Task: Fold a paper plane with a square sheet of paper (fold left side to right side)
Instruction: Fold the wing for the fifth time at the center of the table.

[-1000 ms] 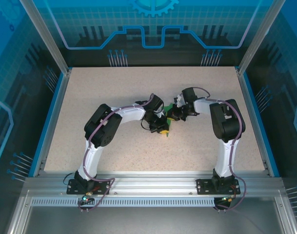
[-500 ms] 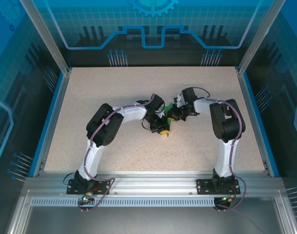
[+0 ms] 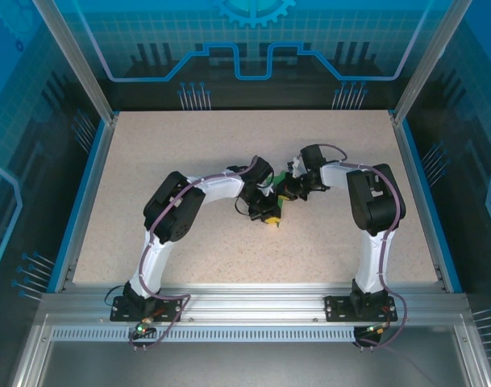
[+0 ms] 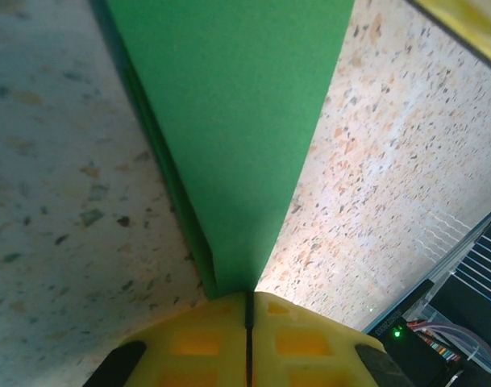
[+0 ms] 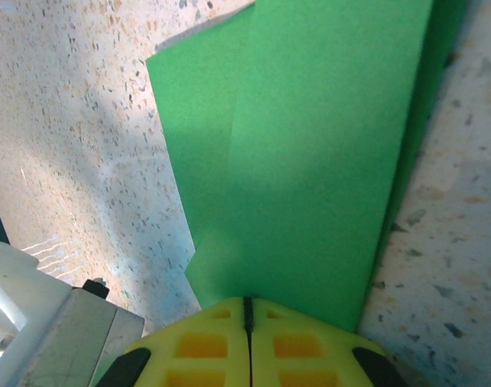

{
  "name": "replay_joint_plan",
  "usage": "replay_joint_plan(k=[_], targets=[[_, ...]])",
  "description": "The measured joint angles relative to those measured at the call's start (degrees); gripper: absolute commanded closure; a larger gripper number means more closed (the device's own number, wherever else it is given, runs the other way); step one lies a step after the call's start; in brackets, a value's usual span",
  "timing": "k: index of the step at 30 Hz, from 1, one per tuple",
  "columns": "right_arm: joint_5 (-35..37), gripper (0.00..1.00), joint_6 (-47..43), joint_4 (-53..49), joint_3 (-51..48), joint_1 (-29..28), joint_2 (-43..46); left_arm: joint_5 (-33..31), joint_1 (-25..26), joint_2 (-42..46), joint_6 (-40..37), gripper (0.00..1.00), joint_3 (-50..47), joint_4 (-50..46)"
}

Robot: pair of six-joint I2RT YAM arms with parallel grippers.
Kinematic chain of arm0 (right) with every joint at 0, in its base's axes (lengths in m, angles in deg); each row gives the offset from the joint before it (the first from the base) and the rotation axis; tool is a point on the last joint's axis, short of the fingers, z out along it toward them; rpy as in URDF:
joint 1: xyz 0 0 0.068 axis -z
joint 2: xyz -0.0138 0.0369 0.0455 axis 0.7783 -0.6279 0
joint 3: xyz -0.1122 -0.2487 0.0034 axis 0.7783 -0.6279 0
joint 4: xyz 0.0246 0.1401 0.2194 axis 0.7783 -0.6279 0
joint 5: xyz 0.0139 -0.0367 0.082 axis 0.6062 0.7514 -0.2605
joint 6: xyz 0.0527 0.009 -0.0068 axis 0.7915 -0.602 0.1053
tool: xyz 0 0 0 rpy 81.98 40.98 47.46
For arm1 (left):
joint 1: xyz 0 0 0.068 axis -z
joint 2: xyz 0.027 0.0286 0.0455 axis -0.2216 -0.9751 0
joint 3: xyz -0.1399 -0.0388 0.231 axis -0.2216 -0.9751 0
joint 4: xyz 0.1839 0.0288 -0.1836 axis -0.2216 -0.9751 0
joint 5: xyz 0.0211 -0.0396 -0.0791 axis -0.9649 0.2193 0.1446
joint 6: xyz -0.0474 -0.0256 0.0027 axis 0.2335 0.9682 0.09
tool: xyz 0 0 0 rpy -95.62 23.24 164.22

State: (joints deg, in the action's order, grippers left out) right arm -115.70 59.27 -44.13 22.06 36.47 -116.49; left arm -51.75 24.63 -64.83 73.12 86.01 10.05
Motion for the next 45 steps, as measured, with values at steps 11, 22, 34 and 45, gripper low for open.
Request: replay_joint_plan(k=[11, 22, 34, 45], targets=[[0.0, 0.94, 0.0, -0.2, 0.0, 0.0, 0.0, 0.0, 0.3, 0.0, -0.5, 0.92, 0.2, -1.0], [0.0, 0.94, -0.2, -0.3, 0.0, 0.0, 0.0, -0.1, 0.4, 0.0, -1.0, 0.92, 0.2, -2.0], [0.0, 0.94, -0.2, -0.3, 0.0, 0.0, 0.0, -0.7, 1.4, 3.8, -1.0, 0.92, -3.5, -2.0], [0.0, 0.94, -0.2, -0.3, 0.0, 0.0, 0.0, -0.9, -2.6, 12.8, -0.8, 0.9, -7.2, 2.5]])
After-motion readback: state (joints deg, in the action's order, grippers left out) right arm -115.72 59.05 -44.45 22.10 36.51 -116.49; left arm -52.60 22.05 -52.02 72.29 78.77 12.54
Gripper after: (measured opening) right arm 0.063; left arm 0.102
